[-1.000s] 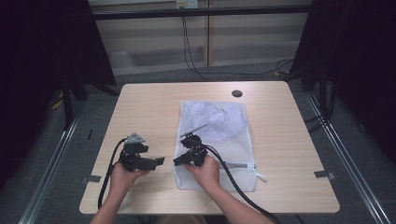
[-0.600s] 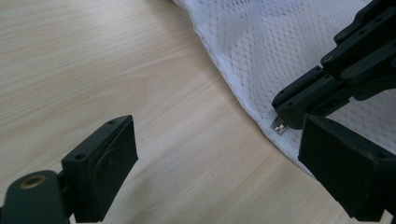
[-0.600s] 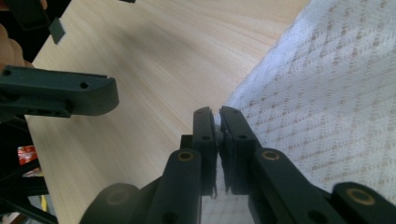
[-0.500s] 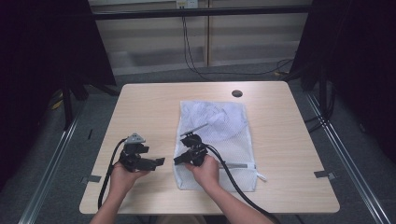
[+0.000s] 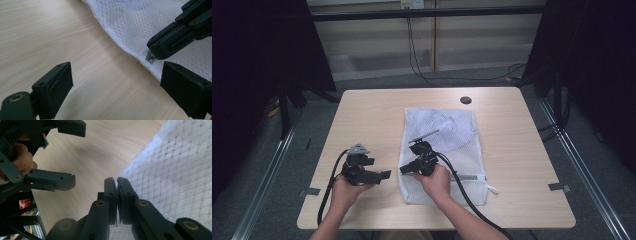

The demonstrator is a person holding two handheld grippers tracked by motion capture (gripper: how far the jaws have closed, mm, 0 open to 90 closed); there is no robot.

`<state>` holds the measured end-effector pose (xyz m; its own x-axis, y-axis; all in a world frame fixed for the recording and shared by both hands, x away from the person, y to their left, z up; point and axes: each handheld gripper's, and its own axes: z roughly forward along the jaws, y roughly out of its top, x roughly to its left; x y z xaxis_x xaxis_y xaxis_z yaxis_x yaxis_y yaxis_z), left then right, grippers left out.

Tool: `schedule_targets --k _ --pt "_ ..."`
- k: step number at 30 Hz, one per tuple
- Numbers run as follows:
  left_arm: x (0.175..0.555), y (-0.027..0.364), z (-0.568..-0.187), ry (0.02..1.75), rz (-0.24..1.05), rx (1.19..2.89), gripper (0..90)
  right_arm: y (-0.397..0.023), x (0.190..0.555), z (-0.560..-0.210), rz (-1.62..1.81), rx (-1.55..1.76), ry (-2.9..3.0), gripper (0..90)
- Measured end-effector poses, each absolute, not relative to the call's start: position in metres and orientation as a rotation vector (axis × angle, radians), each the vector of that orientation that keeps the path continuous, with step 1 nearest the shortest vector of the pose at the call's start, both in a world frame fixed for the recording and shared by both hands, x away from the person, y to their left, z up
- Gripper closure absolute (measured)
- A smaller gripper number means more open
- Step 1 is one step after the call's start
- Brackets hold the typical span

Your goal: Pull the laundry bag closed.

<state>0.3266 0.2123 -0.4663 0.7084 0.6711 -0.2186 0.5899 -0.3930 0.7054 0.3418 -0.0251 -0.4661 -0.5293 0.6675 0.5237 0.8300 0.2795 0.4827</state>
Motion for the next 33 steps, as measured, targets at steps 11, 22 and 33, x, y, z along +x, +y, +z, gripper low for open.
schedule_targets --k 11,22,33 --pt "0.323 0.197 -0.469 0.909 0.040 2.123 10.0 -0.030 0.338 -0.459 -1.123 -1.369 -2.351 86.7" --pt "0.322 0.190 -0.471 0.867 -0.013 2.130 13.4 -0.032 0.332 -0.453 -1.180 -1.326 -2.449 86.6" --pt "0.321 0.181 -0.475 0.875 -0.109 2.105 17.6 -0.030 0.330 -0.454 -1.216 -1.330 -2.461 86.6"
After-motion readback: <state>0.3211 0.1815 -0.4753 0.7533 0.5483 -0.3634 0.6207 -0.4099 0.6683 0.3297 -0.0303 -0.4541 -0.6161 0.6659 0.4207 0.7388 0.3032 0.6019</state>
